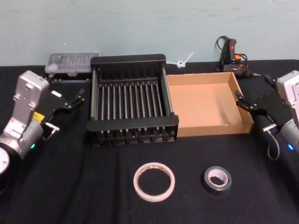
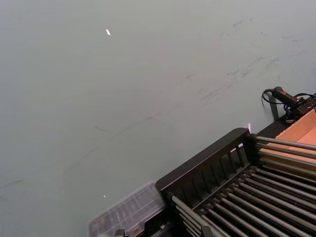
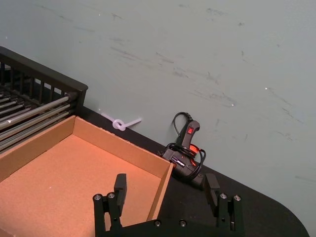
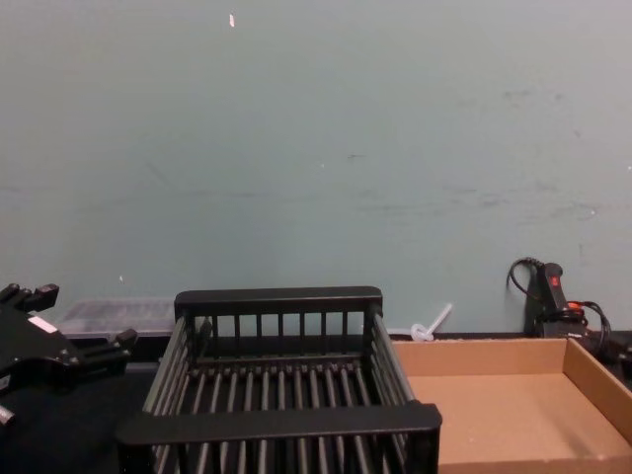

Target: Pick up the white tape and place it into the black box , Pick up the silver tape and place it into the brown box.

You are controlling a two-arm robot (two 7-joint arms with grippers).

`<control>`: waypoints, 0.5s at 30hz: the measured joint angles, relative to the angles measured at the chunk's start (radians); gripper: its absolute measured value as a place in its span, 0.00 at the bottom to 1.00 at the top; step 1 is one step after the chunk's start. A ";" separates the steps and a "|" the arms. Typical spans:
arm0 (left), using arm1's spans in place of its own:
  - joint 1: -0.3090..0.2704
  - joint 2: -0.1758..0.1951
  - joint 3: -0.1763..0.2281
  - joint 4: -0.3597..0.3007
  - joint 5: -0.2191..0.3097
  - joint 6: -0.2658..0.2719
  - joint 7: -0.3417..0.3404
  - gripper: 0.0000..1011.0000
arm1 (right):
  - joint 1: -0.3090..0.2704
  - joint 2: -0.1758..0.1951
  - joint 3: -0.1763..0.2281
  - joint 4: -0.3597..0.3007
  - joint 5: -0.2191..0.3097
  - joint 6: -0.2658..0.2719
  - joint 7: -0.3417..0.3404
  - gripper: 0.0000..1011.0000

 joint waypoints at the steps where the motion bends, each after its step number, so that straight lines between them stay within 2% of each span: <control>1: 0.000 0.000 0.000 0.000 0.000 0.000 0.000 0.99 | 0.000 0.000 0.000 0.000 0.000 0.000 0.000 0.99; 11: 0.000 0.000 0.000 0.000 0.000 0.000 0.000 0.99 | 0.000 0.000 0.000 0.000 0.000 0.000 0.000 0.99; 15: 0.000 0.000 0.000 0.000 0.000 0.000 0.000 0.99 | -0.006 -0.006 0.012 -0.001 0.000 -0.001 0.009 0.99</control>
